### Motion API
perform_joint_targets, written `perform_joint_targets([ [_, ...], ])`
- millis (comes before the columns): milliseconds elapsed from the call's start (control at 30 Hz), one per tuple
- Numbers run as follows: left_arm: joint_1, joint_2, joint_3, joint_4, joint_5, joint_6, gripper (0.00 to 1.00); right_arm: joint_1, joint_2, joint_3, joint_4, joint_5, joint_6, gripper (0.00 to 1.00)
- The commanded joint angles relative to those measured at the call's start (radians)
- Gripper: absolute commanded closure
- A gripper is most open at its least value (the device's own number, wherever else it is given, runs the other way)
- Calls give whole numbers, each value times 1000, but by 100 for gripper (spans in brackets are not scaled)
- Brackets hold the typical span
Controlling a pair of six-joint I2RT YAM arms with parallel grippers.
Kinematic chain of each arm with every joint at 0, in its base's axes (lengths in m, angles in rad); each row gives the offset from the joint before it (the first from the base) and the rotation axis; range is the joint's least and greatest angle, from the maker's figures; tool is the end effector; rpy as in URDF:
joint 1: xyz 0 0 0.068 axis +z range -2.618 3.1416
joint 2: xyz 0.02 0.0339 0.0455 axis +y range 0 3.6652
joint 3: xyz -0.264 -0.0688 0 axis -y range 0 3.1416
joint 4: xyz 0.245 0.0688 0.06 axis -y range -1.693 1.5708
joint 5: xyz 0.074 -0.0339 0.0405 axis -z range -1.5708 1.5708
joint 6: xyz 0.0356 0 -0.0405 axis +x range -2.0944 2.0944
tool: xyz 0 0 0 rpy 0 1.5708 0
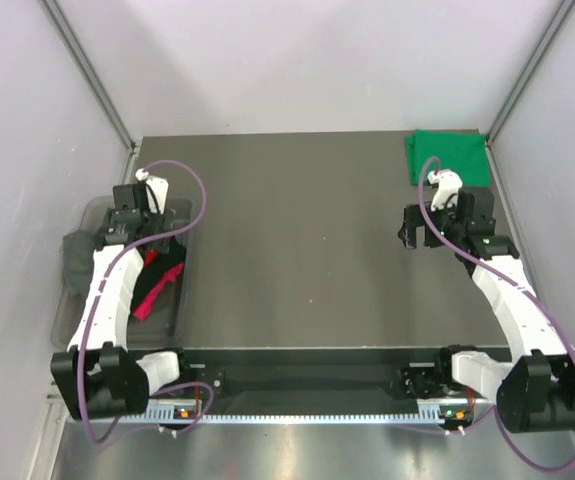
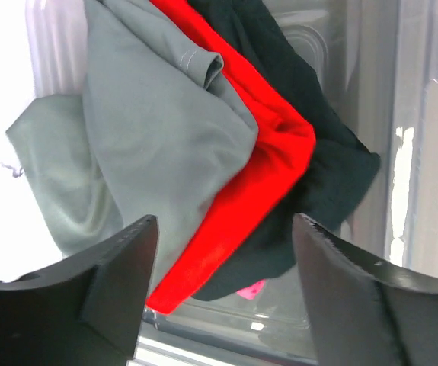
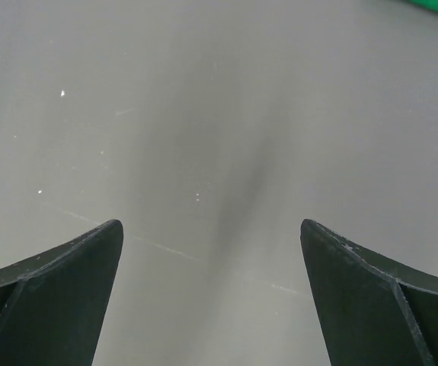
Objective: Fold and stack the t-shirts
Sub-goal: Grab the tshirt from the pile
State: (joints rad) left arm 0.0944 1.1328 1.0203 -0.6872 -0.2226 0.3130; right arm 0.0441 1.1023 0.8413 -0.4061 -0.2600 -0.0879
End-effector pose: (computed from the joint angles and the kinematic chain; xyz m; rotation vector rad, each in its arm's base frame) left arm 0.2322 0.0299 0.3067 0.1530 2.3884 0.4580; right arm 0.2375 0.0196 0.2767 -0.2870 2.2061 0.2666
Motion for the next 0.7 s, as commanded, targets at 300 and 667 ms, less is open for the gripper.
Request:
perform_joint_targets([
  [300, 41, 185, 90, 87, 52, 31, 37, -7, -108, -45, 62, -116, -44, 0],
  [667, 45, 265, 130, 135, 31, 14, 60, -20, -139, -90, 79, -188, -62, 0],
])
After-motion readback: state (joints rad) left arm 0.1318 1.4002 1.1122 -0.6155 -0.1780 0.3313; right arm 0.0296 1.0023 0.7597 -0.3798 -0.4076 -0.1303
